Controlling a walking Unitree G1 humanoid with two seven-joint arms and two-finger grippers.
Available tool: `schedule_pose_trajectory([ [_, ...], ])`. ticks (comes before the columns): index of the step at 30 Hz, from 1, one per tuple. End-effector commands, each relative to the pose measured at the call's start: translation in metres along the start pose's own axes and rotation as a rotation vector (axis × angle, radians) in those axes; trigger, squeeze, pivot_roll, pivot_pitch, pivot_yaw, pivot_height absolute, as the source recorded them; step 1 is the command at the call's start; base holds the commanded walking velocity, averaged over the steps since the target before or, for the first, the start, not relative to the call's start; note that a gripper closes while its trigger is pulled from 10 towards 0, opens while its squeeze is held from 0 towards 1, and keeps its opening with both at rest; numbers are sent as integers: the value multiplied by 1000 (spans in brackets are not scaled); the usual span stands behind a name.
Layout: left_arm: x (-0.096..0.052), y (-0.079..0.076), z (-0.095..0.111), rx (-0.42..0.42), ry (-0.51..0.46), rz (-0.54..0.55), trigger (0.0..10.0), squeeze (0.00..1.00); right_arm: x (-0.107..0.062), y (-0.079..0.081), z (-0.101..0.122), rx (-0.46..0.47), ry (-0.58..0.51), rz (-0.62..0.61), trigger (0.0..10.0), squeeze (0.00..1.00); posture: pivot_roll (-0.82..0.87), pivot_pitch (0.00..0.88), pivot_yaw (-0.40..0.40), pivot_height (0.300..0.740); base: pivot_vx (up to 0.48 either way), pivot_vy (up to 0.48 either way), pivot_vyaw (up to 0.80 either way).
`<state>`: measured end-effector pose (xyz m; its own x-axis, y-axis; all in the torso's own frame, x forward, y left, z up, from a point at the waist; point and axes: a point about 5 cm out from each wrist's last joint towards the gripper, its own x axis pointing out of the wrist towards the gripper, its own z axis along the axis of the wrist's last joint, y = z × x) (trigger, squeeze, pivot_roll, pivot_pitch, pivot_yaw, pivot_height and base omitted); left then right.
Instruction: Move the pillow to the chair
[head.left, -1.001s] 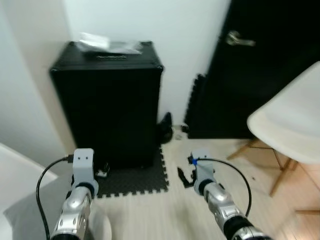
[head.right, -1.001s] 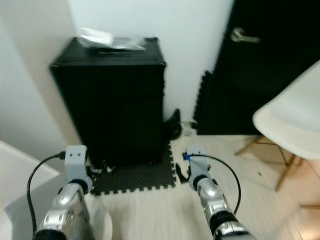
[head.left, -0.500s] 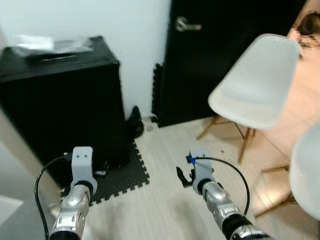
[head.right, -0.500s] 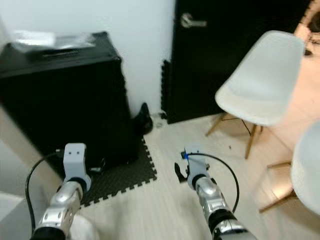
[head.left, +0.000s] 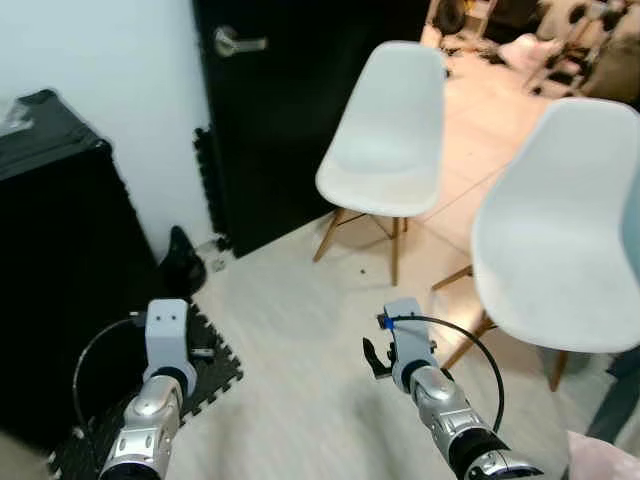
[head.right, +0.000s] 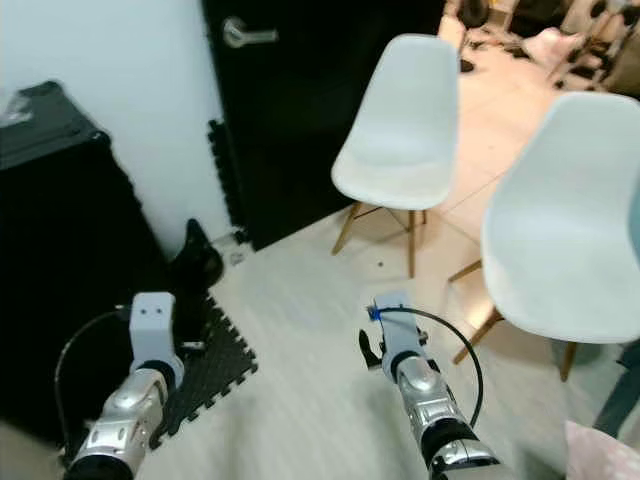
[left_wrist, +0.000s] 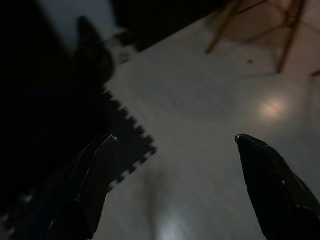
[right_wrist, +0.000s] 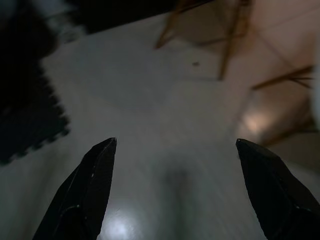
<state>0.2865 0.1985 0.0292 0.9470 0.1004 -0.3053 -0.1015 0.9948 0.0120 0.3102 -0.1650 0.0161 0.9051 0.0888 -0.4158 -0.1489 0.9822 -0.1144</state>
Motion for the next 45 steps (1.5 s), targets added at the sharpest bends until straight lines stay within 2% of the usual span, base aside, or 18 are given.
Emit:
schedule_pose_trajectory([
  [1,-2,0,-8,12,38,5,10000,0,-1,0,-4,33,14,-13,10000,0,0,45,-7,705,0,0,-800],
  [7,1,-9,-4,40,30,-27,10000,0,-4,1,-14,100,50,-47,10000,0,4,37,1,705,0,0,-800],
  [16,5,-7,0,59,29,-47,10000,0,-5,4,-17,125,52,-54,10000,0,11,36,35,705,0,0,-800],
  [28,8,-7,3,64,32,-37,10000,0,-5,4,-18,139,51,-65,10000,0,4,37,40,705,0,0,-800],
  [34,8,-8,2,29,29,-19,10000,0,-4,5,-17,90,64,-35,10000,0,3,37,32,705,0,0,-400],
  [35,7,-9,-1,12,36,-7,10000,0,-3,10,-15,41,65,11,10000,0,-10,43,9,705,0,0,0],
  [38,5,-11,-5,3,42,5,10000,0,-3,13,-12,-6,53,50,10000,0,-12,47,-27,705,0,0,0],
  [45,1,-11,-11,-12,49,51,10000,0,0,16,-8,-47,55,102,10000,0,2,58,-81,705,0,0,0],
])
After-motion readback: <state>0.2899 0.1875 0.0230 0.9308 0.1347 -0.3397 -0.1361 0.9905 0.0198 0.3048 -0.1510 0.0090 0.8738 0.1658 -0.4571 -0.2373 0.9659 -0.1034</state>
